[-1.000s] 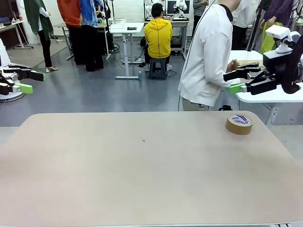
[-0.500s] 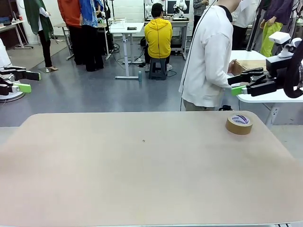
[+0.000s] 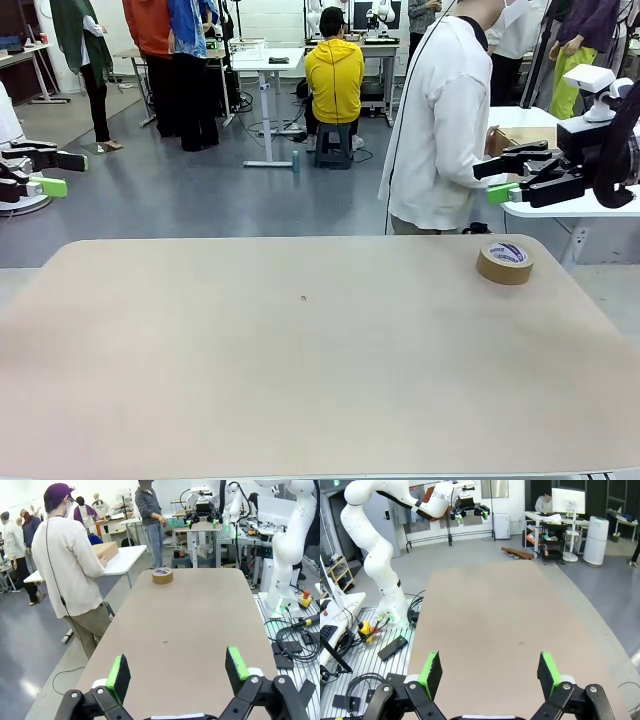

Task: Wrap the clocks to prevent damage.
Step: After the human seals the box with tape, release both hands from the side flaps of the Package Box.

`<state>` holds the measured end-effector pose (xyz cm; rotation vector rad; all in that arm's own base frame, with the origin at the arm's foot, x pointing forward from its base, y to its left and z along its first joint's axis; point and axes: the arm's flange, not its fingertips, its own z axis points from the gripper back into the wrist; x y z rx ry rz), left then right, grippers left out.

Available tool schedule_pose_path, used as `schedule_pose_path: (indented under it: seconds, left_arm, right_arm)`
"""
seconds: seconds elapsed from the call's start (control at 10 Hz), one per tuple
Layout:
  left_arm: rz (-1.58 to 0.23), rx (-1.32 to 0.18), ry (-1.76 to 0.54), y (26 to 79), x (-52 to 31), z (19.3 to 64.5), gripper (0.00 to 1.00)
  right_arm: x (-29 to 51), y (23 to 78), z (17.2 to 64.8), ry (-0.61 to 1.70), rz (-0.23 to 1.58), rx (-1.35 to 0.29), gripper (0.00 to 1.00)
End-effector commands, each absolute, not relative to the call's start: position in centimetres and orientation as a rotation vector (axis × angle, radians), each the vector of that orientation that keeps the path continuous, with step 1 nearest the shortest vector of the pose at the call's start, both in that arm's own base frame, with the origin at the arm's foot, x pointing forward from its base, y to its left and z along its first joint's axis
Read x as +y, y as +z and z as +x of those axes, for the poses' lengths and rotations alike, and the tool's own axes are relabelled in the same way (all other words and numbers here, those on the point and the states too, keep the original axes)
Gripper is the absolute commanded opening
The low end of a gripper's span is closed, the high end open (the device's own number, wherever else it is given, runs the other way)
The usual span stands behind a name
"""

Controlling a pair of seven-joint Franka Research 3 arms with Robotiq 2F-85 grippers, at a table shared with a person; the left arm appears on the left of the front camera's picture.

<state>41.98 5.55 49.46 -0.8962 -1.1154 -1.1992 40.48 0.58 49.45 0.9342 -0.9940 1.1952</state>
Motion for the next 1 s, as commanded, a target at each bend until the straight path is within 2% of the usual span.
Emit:
schedule_pose_path:
  seconds: [0.0,0.9]
  left_arm:
    - [-0.901,-1.112,-1.201,49.43,5.7,41.86,1.0]
    - [-0.901,-1.112,-1.201,49.43,5.7,41.86,1.0]
  right_arm:
    - [0.08,49.25,40.37,1.218,0.927,-0.989,1.0]
    - [0.08,49.25,40.37,1.218,0.927,-0.989,1.0]
